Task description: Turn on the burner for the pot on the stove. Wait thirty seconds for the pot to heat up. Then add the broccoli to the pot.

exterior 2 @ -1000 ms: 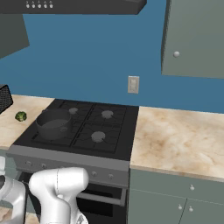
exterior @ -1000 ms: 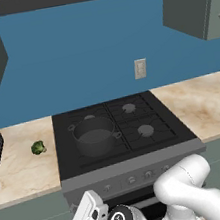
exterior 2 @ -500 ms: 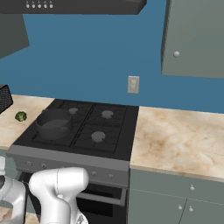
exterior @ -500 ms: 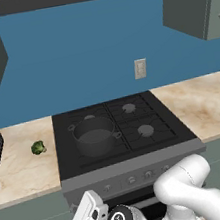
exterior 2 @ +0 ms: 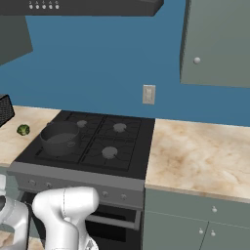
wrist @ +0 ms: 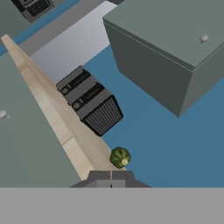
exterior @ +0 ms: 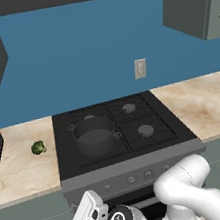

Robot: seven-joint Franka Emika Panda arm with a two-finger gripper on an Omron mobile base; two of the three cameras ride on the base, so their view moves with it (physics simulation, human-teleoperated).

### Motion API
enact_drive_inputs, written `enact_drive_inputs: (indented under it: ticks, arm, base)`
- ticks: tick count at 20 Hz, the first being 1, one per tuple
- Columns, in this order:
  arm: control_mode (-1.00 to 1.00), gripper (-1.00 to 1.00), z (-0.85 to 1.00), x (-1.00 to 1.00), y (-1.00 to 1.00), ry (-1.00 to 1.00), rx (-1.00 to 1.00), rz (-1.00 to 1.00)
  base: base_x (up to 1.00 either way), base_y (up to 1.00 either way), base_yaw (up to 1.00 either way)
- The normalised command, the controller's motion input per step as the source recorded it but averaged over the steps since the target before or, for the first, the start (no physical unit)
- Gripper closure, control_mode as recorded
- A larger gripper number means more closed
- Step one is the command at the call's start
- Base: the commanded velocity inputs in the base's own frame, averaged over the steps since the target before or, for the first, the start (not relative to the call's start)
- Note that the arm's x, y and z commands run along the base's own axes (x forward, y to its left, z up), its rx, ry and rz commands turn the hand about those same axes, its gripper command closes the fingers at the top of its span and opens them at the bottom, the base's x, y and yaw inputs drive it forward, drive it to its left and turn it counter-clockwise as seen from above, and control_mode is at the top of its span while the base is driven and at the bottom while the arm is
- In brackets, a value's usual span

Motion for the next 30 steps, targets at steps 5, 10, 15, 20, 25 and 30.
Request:
enact_drive_inputs:
  ticks: [5, 10, 15, 20, 25, 30]
  arm:
    - [-1.0, 1.0, 0.0, 0.0, 0.0, 0.0, 0.0, 0.0]
    - [-1.0, 1.0, 0.0, 0.0, 0.0, 0.0, 0.0, 0.0]
    - [-1.0, 1.0, 0.0, 0.0, 0.0, 0.0, 0.0, 0.0]
    - [-1.0, 1.0, 0.0, 0.0, 0.0, 0.0, 0.0, 0.0]
    - [-1.0, 1.0, 0.0, 0.0, 0.0, 0.0, 0.0, 0.0]
    - [-1.0, 1.0, 0.0, 0.0, 0.0, 0.0, 0.0, 0.0]
  base:
    - [0.0, 0.0, 0.0]
    - [0.0, 0.0, 0.0]
    - [0.0, 0.0, 0.0]
    - [0.0, 0.0, 0.0]
    - [0.0, 0.0, 0.0]
    - [0.0, 0.0, 0.0]
